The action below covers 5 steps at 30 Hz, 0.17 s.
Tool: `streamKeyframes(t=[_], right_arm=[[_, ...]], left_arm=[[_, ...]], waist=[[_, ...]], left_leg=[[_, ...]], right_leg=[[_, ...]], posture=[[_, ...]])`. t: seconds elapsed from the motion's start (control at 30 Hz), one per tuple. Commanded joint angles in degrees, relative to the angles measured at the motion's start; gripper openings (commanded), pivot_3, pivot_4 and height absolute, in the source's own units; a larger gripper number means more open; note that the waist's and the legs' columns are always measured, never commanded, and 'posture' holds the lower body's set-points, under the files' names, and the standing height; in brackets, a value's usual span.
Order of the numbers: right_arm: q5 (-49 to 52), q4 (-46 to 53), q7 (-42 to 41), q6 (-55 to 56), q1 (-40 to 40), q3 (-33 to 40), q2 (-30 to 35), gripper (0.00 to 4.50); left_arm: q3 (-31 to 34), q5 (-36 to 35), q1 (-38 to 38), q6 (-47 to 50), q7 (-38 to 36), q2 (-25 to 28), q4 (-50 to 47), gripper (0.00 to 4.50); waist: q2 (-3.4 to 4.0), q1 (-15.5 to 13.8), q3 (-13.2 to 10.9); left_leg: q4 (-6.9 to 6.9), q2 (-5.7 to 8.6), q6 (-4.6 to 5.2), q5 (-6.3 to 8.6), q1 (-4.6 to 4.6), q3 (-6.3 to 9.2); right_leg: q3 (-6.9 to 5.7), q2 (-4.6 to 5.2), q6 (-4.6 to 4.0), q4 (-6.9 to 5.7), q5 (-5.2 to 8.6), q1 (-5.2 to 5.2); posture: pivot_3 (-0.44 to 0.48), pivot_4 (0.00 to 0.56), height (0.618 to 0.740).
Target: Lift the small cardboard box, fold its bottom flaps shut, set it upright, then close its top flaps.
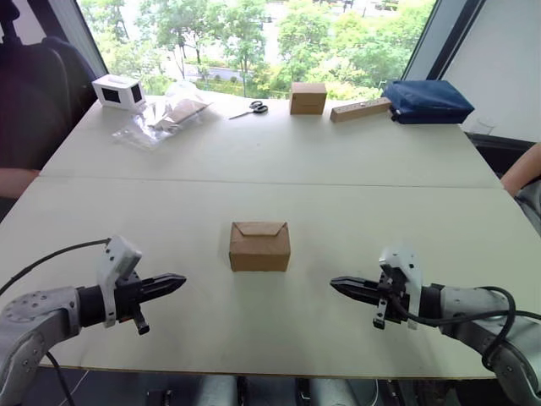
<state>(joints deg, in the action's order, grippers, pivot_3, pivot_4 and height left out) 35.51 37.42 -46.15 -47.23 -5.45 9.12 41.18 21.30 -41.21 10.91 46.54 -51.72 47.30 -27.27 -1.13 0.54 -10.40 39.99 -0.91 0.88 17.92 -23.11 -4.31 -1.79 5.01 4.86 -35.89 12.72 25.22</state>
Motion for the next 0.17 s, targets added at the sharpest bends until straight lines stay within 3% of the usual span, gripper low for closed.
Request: streamKeyframes(t=[0.03, 0.17], right_arm=[[-0.14, 0.75, -0.10, 1.98, -0.16, -0.47, 0.74, 0.00], [-0.31, 0.55, -0.21, 2.18, 0.44, -1.38, 1.45, 0.00]], left_arm=[[0.19, -0.95, 0.22, -0.44, -0.08, 0.35, -1.90, 0.07], [-0.46, -1.12, -1.74, -0.05, -0.51, 0.88, 0.34, 0.07]], waist=[[0.00, -0.01, 0.00], [0.00, -0.02, 0.00]], left_leg=[[0.00, 0.00, 0.00, 0.00, -0.01, 0.00], [0.00, 0.00, 0.01, 0.00, 0.00, -0.01]], right_leg=[[0.00, 0.00, 0.00, 0.00, 0.00, 0.00], [0.00, 0.00, 0.00, 0.00, 0.00, -0.01]], posture=[[0.000, 0.150, 0.740], [0.000, 0.150, 0.740]])
